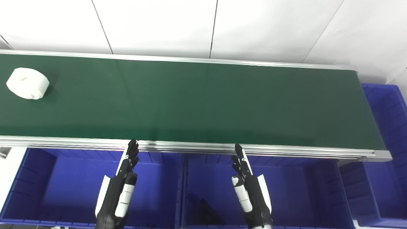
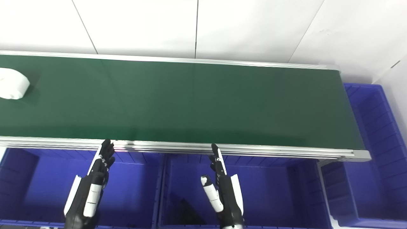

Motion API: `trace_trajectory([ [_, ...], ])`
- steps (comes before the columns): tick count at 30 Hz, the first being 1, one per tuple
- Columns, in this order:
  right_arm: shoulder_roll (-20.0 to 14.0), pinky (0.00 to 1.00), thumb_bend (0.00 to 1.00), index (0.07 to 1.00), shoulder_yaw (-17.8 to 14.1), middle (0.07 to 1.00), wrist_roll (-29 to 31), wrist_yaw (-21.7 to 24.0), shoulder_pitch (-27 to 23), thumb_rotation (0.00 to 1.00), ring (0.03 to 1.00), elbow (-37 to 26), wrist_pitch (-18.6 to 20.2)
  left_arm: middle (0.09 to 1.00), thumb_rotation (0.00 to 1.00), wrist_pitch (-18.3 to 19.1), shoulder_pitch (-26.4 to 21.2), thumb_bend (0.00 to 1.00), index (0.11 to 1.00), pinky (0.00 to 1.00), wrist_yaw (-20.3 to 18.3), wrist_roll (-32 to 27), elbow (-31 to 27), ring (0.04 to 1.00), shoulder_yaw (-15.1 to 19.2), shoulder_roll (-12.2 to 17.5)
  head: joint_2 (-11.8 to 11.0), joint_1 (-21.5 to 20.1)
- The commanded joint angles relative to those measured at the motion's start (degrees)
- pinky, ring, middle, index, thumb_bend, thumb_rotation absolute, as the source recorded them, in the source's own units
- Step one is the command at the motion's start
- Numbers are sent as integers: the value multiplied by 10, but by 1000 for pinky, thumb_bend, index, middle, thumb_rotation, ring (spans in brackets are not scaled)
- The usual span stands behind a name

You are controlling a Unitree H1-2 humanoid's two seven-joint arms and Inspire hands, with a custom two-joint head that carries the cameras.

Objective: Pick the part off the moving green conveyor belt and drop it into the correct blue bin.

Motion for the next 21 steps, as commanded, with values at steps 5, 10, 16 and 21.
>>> trace_trajectory([
  [5, 34, 947, 807, 1000, 23, 1000, 0, -6, 3, 1000, 962, 3, -32, 1000, 997, -25, 1, 657, 1000, 1000, -3, 4, -9, 1000, -4, 2, -1, 3],
  [10, 33, 948, 815, 1000, 24, 1000, -2, -5, 4, 1000, 961, 1, -30, 1000, 995, -22, 3, 662, 1000, 1000, -2, 4, -11, 1000, -5, 1, 0, 3],
  [16, 32, 956, 793, 1000, 23, 1000, 1, -4, 4, 1000, 962, 1, -29, 1000, 985, -18, 3, 666, 1000, 1000, -4, 0, -13, 1000, -7, 1, 0, 4],
  [21, 33, 949, 786, 1000, 22, 1000, 2, -5, 4, 1000, 960, 3, -31, 1000, 976, -20, 1, 663, 1000, 1000, -4, -4, -11, 1000, -7, 0, 0, 4],
])
